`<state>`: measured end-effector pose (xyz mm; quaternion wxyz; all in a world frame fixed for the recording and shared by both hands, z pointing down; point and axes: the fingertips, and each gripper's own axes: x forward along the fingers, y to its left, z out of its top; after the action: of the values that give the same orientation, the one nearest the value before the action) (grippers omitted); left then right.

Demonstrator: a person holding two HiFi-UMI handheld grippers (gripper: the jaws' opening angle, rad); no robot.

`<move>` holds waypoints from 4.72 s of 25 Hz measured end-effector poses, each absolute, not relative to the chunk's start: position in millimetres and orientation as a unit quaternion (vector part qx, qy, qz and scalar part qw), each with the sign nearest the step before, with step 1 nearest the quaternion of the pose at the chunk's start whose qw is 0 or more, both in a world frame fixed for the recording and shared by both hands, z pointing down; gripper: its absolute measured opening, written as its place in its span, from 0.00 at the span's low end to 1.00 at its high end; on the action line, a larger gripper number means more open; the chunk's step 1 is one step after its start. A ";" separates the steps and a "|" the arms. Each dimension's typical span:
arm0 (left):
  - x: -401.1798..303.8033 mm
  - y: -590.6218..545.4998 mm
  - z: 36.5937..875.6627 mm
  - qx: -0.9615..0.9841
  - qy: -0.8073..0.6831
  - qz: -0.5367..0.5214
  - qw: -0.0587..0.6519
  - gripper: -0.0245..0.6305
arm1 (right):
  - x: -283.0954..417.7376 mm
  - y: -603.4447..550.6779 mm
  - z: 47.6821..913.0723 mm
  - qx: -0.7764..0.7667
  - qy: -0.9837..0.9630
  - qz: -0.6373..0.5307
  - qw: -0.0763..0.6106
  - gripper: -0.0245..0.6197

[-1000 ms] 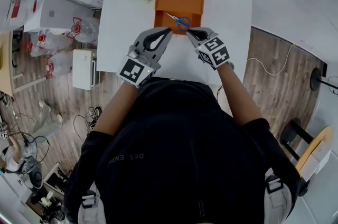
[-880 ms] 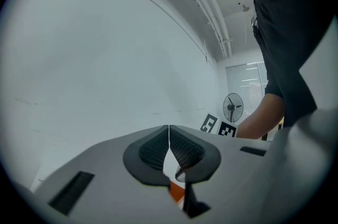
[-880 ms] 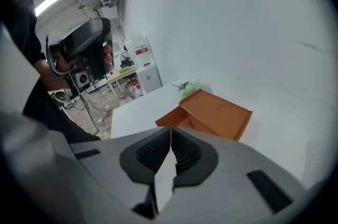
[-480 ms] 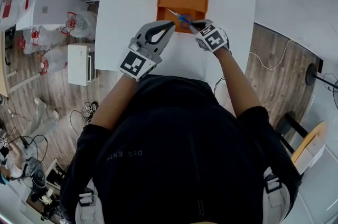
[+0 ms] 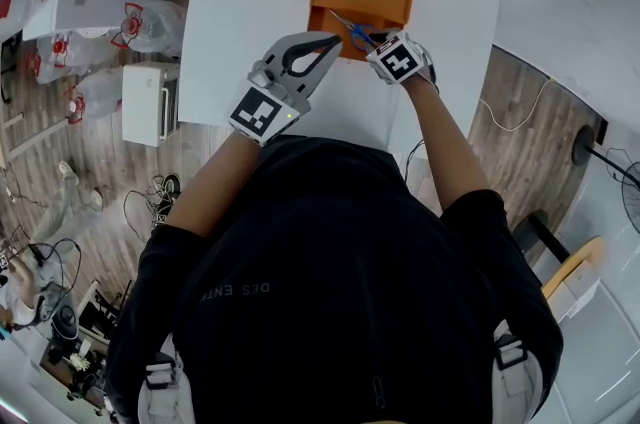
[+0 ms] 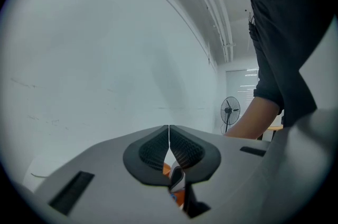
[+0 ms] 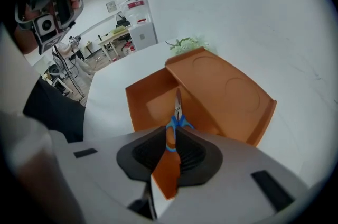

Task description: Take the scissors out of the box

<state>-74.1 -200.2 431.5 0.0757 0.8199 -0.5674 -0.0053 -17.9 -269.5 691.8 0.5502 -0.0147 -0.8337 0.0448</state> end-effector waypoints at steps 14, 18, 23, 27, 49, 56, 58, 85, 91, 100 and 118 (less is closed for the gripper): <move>-99.3 -207.4 442.9 0.818 -0.568 -0.010 0.091 0.07 | -26.1 -277.6 743.6 -0.029 -0.781 0.003 0.623 0.21; -102.4 -206.4 443.9 0.818 -0.567 -0.009 0.093 0.07 | -25.9 -277.1 753.5 -0.030 -0.769 0.001 0.638 0.29; -105.7 -206.7 445.4 0.819 -0.567 -0.010 0.092 0.07 | -28.4 -280.1 758.4 -0.030 -0.757 -0.025 0.653 0.27; -108.4 -207.2 445.6 0.817 -0.569 -0.011 0.095 0.07 | -29.0 -281.1 759.0 -0.037 -0.747 -0.025 0.663 0.27; -110.8 -199.2 437.4 0.814 -0.576 0.000 0.080 0.07 | -27.7 -269.1 730.4 -0.054 -0.778 -0.017 0.625 0.18; -100.7 -192.9 432.1 0.816 -0.574 0.005 0.069 0.07 | -21.2 -264.5 703.9 -0.042 -0.803 -0.002 0.594 0.18; -96.9 -191.7 430.4 0.817 -0.573 0.008 0.066 0.07 | -17.6 -263.3 698.4 -0.039 -0.808 0.003 0.587 0.18; -77.2 -179.9 391.5 0.813 -0.581 0.014 0.025 0.07 | -21.2 -258.6 490.7 0.039 -0.966 0.121 0.227 0.18; -73.0 -179.6 377.1 0.818 -0.575 0.002 0.017 0.07 | -21.3 -242.9 422.8 0.030 -0.986 0.107 0.125 0.18; -67.8 -178.1 355.5 0.825 -0.565 -0.006 0.000 0.07 | -17.3 -214.4 357.6 0.032 -0.999 0.031 0.031 0.18; -61.6 -173.8 354.0 0.836 -0.549 -0.008 0.001 0.07 | -4.0 -212.8 343.4 0.091 -0.996 0.017 -0.007 0.18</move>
<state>-61.6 -173.8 354.0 0.0012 0.8358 -0.5490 -0.0080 -4.0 -212.8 343.4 -0.0073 0.0912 -0.9957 0.0174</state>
